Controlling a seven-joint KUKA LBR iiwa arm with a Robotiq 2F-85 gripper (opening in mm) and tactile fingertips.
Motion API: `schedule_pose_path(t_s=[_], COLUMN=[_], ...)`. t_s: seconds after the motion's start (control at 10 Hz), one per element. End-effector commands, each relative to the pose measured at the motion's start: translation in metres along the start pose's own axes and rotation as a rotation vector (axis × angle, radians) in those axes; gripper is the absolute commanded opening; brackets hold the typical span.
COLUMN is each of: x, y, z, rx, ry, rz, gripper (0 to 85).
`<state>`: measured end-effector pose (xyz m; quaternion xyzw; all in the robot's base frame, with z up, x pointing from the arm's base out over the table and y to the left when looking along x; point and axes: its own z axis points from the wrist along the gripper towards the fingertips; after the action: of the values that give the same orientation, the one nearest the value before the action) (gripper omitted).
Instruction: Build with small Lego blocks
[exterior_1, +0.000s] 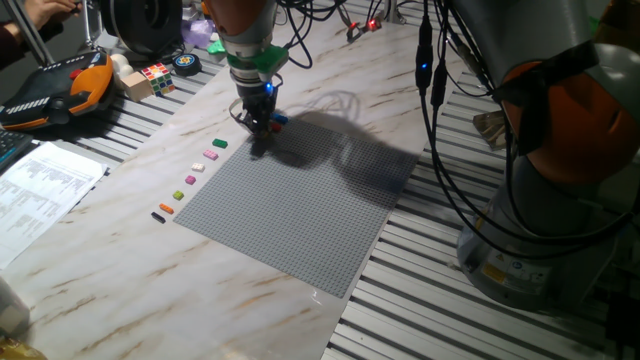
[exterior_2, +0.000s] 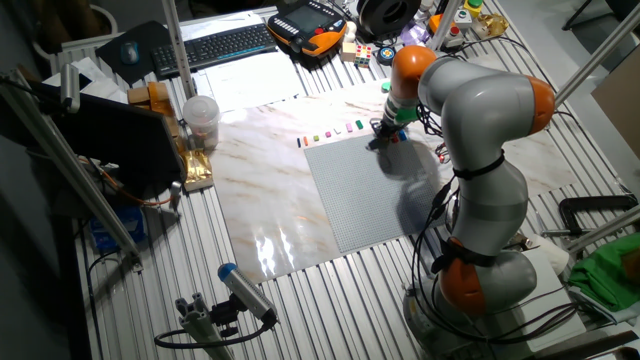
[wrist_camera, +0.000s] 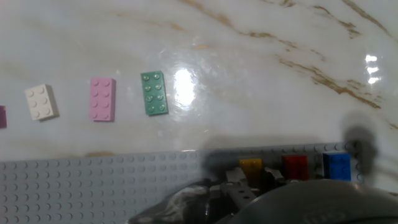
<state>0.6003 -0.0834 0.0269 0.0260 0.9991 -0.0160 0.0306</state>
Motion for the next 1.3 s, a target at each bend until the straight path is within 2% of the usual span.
schedule_pose_path(t_s=[0.0,1.2], x=[-0.0001,-0.0021], y=[-0.0001,0.0001], z=[0.0004,0.0030], rx=[0.000,-0.003], ry=[0.000,0.002], rz=[0.000,0.009], gripper=[0.7,0.7])
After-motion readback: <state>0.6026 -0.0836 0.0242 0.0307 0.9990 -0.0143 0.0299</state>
